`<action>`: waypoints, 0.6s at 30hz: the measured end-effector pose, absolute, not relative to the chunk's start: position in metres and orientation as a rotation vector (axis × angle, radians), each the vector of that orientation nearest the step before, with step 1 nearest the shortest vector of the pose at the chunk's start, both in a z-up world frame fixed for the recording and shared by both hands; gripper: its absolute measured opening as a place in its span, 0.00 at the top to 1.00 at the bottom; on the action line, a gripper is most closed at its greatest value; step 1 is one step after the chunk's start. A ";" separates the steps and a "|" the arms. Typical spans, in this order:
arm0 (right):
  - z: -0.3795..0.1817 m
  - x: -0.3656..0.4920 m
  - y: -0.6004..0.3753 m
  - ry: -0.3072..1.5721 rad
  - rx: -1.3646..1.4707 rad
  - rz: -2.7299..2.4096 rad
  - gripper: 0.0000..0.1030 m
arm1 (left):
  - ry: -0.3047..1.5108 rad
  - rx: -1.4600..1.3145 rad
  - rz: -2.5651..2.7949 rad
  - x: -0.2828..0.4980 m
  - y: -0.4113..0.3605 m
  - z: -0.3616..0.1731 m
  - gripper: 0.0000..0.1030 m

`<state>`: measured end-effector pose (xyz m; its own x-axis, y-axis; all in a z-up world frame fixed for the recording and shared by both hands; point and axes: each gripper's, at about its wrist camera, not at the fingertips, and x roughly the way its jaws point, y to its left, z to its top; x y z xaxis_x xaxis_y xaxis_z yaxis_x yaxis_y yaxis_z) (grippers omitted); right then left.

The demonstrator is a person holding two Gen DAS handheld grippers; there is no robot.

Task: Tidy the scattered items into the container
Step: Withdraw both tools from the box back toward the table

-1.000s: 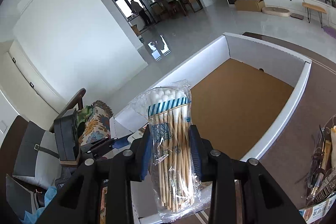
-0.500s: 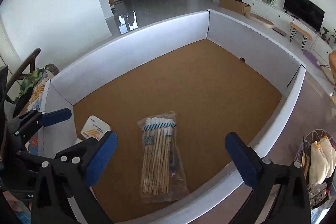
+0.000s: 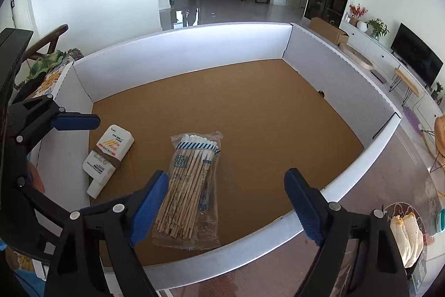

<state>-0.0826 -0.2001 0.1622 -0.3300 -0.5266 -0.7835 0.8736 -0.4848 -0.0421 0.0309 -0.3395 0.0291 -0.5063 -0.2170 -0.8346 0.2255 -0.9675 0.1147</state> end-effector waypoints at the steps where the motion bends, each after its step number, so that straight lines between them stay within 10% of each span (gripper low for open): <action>1: 0.163 -0.083 -0.197 0.577 0.904 -1.925 0.19 | 0.015 1.392 -2.529 0.031 -0.337 0.029 0.12; 18: 0.193 -0.074 -0.046 0.275 0.773 -2.258 0.00 | 0.214 1.083 -2.645 0.061 -0.323 0.070 0.09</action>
